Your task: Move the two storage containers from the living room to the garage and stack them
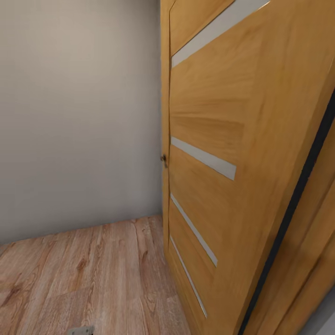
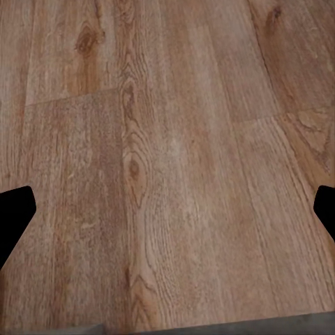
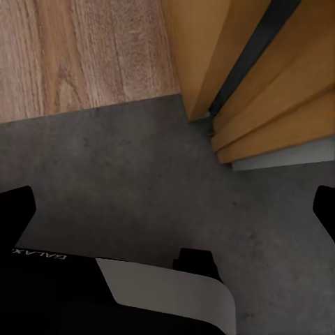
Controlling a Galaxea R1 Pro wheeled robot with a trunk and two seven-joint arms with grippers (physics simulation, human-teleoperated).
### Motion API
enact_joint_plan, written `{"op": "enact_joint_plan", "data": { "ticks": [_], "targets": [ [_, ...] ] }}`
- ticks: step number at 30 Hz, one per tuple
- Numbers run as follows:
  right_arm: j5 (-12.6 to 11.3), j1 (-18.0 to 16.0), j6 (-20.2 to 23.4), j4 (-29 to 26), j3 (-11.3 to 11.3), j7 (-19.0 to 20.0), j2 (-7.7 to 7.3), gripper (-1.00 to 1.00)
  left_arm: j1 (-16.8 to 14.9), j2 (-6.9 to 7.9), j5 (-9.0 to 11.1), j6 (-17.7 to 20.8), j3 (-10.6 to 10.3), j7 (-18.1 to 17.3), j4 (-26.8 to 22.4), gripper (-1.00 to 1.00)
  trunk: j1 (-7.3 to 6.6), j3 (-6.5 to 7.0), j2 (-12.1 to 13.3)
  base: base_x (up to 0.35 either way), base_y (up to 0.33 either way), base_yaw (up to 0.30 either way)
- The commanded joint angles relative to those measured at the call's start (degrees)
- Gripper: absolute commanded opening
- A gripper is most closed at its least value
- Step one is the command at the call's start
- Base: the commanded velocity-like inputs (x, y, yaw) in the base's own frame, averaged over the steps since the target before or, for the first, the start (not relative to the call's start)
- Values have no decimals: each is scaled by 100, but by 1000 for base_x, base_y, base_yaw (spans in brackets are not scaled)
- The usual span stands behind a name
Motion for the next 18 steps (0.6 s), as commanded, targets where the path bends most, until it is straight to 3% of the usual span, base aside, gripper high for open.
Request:
{"op": "enact_joint_plan", "data": {
  "ticks": [1, 18],
  "targets": [
    [23, -4, -16, 5, 12, -4, -1, 100, -4, -1, 1, -20, 31, -6, 6, 100, 0, -6, -3, 0, 0, 13],
    [23, -4, -16, 5, 12, -4, 0, 100, -4, -1, 2, -20, 31, -6, 6, 100, 0, -6, -3, 0, 0, 2]
  ]
}}
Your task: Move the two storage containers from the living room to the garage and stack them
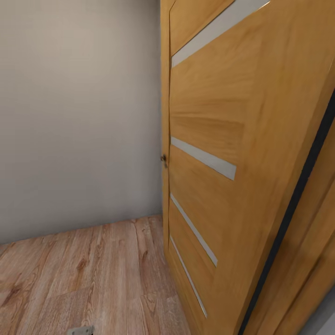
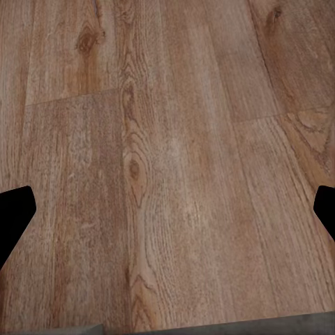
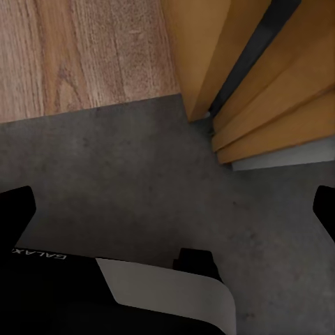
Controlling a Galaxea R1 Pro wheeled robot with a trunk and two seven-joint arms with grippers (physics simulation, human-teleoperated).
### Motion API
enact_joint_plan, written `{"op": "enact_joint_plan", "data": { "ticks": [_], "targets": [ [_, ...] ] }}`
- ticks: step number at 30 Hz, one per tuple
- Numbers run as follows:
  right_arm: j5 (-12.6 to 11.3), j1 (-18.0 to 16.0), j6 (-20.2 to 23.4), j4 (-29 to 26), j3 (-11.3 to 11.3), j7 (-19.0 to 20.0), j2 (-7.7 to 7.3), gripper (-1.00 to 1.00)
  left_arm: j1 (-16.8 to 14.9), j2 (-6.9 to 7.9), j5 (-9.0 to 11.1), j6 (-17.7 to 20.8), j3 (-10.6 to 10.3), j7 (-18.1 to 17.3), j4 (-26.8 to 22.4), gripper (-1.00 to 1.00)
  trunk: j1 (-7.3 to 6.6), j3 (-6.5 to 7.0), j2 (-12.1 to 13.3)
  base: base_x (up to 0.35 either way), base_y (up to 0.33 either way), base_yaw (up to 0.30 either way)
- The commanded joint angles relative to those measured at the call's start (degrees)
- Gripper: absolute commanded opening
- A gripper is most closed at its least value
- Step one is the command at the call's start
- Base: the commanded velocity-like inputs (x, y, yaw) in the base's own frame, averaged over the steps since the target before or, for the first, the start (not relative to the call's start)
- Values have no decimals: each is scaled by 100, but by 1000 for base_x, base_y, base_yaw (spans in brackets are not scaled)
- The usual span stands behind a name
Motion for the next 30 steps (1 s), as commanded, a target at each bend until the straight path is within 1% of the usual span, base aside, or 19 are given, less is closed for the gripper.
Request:
{"op": "enact_joint_plan", "data": {
  "ticks": [1, 11, 20, 26, 30],
  "targets": [
    [23, -4, -16, 5, 12, -4, -1, 100, -4, -1, 1, -20, 30, -6, 6, 100, 0, -6, -4, 0, 0, 0],
    [23, -4, -16, 5, 12, -4, -2, 100, -4, -2, 0, -25, 30, -6, 6, 100, 0, -6, -4, -9, 0, 0],
    [23, -4, -16, 5, 12, -4, -2, 100, -4, -6, 0, -29, 30, -6, 6, 100, 0, -6, -4, -237, 0, 0],
    [23, -4, -16, 5, 12, -4, -2, 100, -4, -4, 2, -28, 30, -6, 6, 100, 0, -6, -4, -56, 0, 11],
    [23, -4, -16, 5, 12, -4, -2, 100, -4, -3, 2, -27, 30, -6, 6, 100, 0, -6, -4, -11, 0, 124]
  ]
}}
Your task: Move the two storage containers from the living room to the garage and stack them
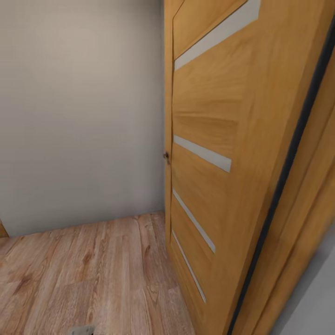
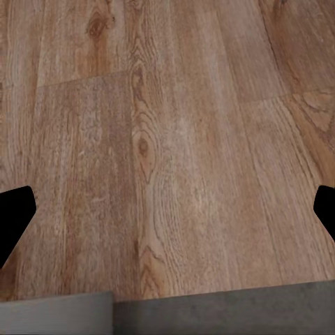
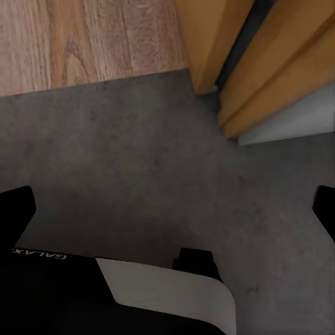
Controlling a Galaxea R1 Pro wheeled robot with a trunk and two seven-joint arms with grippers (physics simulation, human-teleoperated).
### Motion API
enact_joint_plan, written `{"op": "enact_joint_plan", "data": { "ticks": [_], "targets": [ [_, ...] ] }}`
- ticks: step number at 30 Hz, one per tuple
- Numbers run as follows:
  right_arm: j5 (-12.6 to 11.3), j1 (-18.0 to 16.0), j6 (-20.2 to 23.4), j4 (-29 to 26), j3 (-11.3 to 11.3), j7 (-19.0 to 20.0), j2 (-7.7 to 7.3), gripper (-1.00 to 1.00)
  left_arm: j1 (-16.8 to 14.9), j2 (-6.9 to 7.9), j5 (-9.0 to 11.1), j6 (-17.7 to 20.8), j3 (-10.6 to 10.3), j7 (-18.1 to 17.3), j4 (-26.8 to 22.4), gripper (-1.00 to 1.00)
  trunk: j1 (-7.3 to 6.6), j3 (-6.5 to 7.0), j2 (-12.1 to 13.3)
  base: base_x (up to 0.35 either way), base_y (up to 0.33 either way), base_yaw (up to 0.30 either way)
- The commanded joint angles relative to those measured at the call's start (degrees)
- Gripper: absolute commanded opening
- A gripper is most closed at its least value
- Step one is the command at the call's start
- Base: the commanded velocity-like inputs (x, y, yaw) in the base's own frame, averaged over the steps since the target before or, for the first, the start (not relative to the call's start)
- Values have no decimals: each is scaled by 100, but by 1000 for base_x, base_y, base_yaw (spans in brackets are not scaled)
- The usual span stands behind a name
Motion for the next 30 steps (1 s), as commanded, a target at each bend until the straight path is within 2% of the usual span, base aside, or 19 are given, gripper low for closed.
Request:
{"op": "enact_joint_plan", "data": {
  "ticks": [1, 8, 19, 30],
  "targets": [
    [23, -3, -16, 3, 12, -4, 0, 100, -5, -1, 2, -20, 32, -6, 7, 100, 0, -6, -3, -6, 0, 180],
    [23, -25, -20, -51, 19, -4, -1, 100, -5, -2, 3, -21, 27, -6, 7, 100, 0, -6, -3, -2, 0, 100],
    [15, -58, -8, -474, 21, 40, 15, 100, -5, -1, 3, -22, 25, -7, 7, 100, 0, -6, -3, 0, 0, 7],
    [14, -81, -7, -532, 21, 48, 32, 100, -5, -3, 7, -22, 23, -6, 7, 100, 0, -6, -3, 0, 0, 0]
  ]
}}
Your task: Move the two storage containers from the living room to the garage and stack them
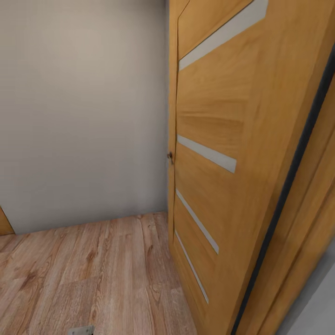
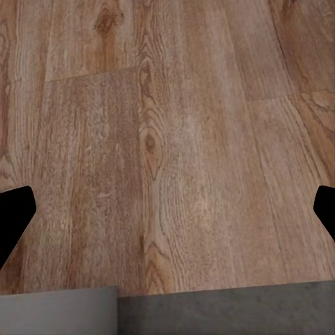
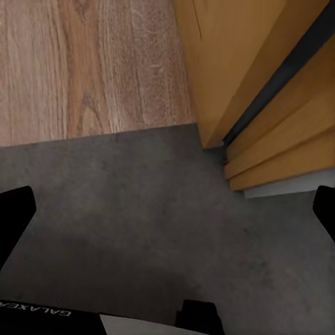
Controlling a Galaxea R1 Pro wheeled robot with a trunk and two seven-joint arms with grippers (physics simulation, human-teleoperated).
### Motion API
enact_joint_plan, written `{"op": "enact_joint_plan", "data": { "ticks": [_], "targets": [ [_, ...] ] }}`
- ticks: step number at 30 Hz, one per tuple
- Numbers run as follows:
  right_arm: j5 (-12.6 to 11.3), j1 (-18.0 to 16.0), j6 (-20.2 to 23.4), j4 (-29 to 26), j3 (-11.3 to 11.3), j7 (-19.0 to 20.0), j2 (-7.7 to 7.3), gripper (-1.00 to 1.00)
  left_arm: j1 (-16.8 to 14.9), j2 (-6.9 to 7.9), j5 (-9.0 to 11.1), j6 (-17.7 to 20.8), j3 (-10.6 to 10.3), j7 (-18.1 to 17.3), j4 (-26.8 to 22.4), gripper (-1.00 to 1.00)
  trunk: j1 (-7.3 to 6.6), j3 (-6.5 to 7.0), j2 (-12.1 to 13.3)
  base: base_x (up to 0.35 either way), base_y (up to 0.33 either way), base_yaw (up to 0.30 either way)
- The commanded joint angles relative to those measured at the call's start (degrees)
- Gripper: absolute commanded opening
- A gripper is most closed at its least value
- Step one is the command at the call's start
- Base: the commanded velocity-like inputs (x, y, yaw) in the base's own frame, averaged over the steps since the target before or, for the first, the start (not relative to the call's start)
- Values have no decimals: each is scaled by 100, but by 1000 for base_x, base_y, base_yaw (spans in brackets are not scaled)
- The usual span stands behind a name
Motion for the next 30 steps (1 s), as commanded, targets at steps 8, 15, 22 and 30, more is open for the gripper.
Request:
{"op": "enact_joint_plan", "data": {
  "ticks": [8, 15, 22, 30],
  "targets": [
    [22, -5, -20, 3, 4, 1, 2, 100, -4, 1, -3, -20, 33, -6, 6, 100, 0, -6, -4, 0, 0, 0],
    [22, -5, -21, 3, 7, 1, 9, 100, -4, -3, 0, -20, 30, -6, 6, 100, 0, -6, -4, 0, 0, 4],
    [22, -5, -21, 3, 6, 1, 9, 100, -4, -3, 0, -20, 31, -6, 6, 100, 0, -6, -4, 0, 0, 111],
    [22, -5, -24, 3, 4, 1, 10, 100, -4, -2, -2, -20, 32, -6, 6, 100, 0, -6, -4, 0, 0, 33]
  ]
}}
